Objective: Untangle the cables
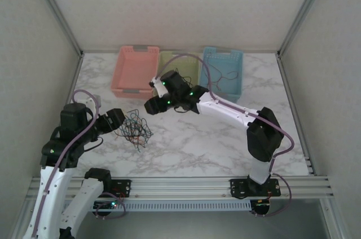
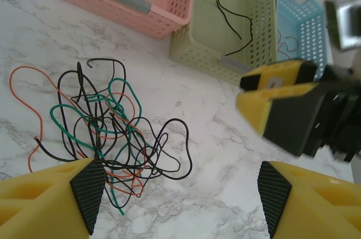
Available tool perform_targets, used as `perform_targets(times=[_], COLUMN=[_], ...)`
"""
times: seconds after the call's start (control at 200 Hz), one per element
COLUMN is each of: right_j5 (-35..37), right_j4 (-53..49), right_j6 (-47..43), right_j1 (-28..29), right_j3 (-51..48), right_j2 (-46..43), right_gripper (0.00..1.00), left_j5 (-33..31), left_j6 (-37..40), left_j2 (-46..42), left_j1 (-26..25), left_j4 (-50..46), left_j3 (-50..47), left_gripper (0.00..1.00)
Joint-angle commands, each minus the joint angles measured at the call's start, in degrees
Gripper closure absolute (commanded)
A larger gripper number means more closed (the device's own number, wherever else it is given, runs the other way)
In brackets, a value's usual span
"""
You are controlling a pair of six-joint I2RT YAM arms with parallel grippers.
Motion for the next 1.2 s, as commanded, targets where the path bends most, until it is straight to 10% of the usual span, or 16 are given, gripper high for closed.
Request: perform_targets(times=[0.0, 0.421, 0.826, 1.196], right_j5=[-2.9, 0.5, 0.0, 4.9], right_j4=[3.8, 0.4, 0.5, 3.2], right_j6=[4.2, 3.7, 4.1, -3.2], right_j1=[2.2, 6.2, 6.7, 6.7], right_j3=[-2.2, -1.7, -1.7, -6.0], right_j2=[1.4, 7.2, 7.8, -7.9], right_gripper=[0.44, 0.51, 0.90, 1.00], left_j5=[-0.8, -1.0, -1.1, -0.8], left_j6=[0.1, 0.2, 0.1, 0.2], left_j2=[-0.6, -0.5, -0.5, -0.1], left_j1=[-0.2, -0.1, -0.1, -0.2], left_j4=[-0.1, -0.1, -0.2, -0.1], left_j3=[-0.7, -0.7, -0.7, -0.7], left_gripper=[0.26, 0.25, 0.25, 0.25])
